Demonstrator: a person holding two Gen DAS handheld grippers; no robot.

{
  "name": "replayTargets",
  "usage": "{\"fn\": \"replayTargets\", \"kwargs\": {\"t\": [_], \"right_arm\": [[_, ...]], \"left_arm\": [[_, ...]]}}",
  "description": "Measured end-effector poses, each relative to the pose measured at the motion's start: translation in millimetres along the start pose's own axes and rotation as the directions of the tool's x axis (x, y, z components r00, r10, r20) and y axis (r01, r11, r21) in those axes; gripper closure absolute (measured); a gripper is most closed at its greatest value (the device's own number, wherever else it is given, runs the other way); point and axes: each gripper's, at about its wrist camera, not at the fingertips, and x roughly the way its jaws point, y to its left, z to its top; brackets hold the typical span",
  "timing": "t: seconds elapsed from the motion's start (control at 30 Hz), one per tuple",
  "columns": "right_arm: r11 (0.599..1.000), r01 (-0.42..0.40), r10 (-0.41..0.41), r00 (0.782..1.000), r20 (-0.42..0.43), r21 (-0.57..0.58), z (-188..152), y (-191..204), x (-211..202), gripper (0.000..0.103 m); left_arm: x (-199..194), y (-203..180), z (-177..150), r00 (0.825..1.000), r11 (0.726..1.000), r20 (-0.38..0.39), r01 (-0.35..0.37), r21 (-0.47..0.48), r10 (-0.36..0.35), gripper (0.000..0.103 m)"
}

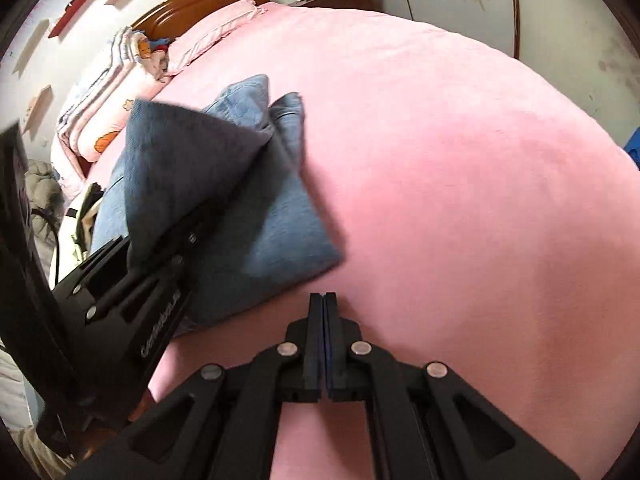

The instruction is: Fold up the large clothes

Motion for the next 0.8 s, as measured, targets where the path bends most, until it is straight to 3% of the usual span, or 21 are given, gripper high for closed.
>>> {"fn": "replayTargets", "kwargs": {"t": [0.07,0.13,0.23,0.3,0.37,0.43,0.57,0.63,0.8], "right_arm": [[1.000,0.021,-0.021,1.000,0.010,-0.015,7.3,1.6,-2.1,0.102],[1.000,0.014,-0.013,1.000,0.018,-0.020,16.3,5.6,-7.5,0.102],[1.000,-0.002,0.002,1.000,0.026,-0.027,31.4,13.1,-21.4,0.102],[0.999,-0.008,0.010,0.999,0.033,-0.035,43.6,17.6,-31.1,0.095],[0.999,-0.026,0.027,0.999,0.041,-0.030,54.2,10.8,-44.5,0.068],[0.998,-0.052,0.053,0.997,0.062,-0.018,63.1,4.9,-58.7,0.055],[0.996,-0.091,0.092,0.995,0.049,-0.023,81.3,21.8,-53.8,0.052],[0.995,-0.092,0.093,0.995,0.023,-0.042,86.9,30.2,-45.4,0.052],[0.984,-0.077,0.068,0.996,-0.062,-0.158,90.1,53.1,-15.1,0.053]], "left_arm": [[-1.1,-2.1,6.8,0.999,0.999,-0.034,0.032,-0.001,-0.032,0.077],[-7.8,3.9,13.0,0.996,0.998,-0.062,0.065,-0.022,-0.067,0.052],[-37.5,13.3,23.3,0.992,0.992,-0.069,0.097,-0.079,-0.103,0.025],[-60.6,28.3,29.9,0.991,0.984,-0.057,0.116,-0.132,-0.124,0.022],[-79.2,51.5,32.0,0.993,0.980,-0.045,0.098,-0.176,-0.107,0.018],[-96.1,75.8,34.1,0.997,0.971,-0.035,0.053,-0.232,-0.063,0.015],[-106.6,124.3,30.9,0.997,0.935,-0.075,-0.050,-0.351,0.025,0.014],[-94.8,143.5,21.7,0.984,0.911,-0.156,-0.138,-0.390,0.082,0.014],[-68.6,167.3,-3.2,0.966,0.862,-0.249,-0.178,-0.474,0.063,0.014]]}}
